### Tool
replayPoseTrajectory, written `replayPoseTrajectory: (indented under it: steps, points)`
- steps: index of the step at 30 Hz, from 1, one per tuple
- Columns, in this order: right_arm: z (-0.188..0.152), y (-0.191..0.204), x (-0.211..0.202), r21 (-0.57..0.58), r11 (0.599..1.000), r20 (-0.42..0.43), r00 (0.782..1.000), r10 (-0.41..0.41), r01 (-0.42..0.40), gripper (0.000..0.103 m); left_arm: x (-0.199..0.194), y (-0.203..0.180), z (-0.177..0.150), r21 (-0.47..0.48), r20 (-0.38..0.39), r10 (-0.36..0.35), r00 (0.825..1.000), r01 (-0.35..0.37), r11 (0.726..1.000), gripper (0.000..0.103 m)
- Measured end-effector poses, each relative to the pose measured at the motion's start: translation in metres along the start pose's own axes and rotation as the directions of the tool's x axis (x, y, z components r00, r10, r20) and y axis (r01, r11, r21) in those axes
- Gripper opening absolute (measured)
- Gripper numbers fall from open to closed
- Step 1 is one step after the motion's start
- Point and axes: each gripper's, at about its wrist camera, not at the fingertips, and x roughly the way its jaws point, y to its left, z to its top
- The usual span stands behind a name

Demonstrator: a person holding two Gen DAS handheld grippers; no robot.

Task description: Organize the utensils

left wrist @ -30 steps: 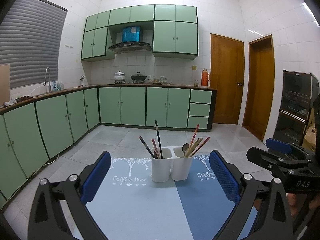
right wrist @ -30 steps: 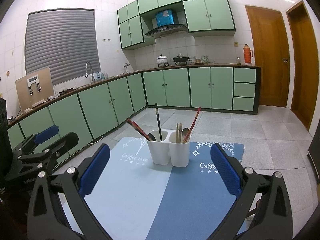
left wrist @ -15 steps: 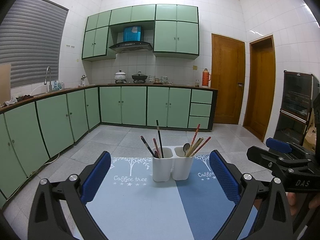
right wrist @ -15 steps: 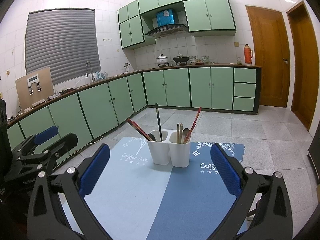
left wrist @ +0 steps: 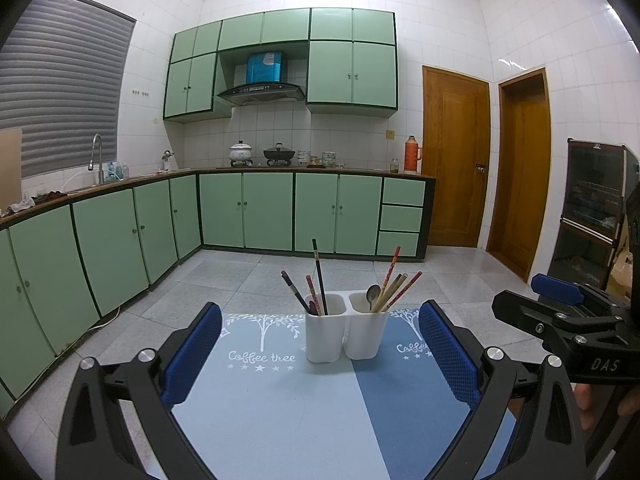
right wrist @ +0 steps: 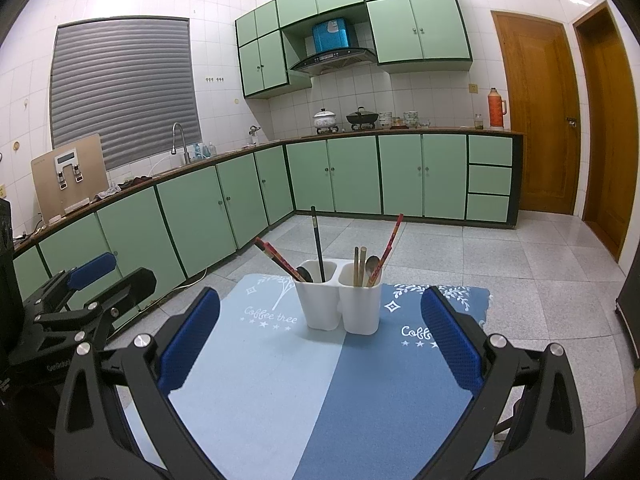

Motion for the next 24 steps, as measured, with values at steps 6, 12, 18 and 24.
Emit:
replayPoseTrajectory:
  steps: [6, 12, 18, 24]
  points:
    - [0.0000, -0.0003, -0.0002, 0.001, 1.000, 0.000, 1.000, 0.000, 0.000, 0.098, 0.0003, 0.0004, -0.0003, 0.001, 0.000, 0.001, 1.000, -0.001, 1.000, 0.097]
    - [0.0001, -0.0003, -0.0003, 0.000, 1.000, 0.000, 1.000, 0.000, 0.000, 0.098, 0.0004, 0.0013, -0.0002, 0.000, -0.001, 0.002, 1.000, -0.002, 1.000, 0.097]
    - [0.0002, -0.0004, -0.0005, 0.001, 1.000, -0.001, 1.000, -0.001, 0.001, 0.098, 0.0002, 0.0013, -0.0008, 0.000, -0.001, 0.002, 1.000, -0.002, 1.000, 0.097]
    - [-0.0006, -0.0006, 0.0006, 0.001, 1.000, -0.002, 1.000, -0.001, 0.001, 0.098, 0.0001, 0.0020, -0.0024, 0.001, -0.002, 0.003, 1.000, -0.003, 1.000, 0.097]
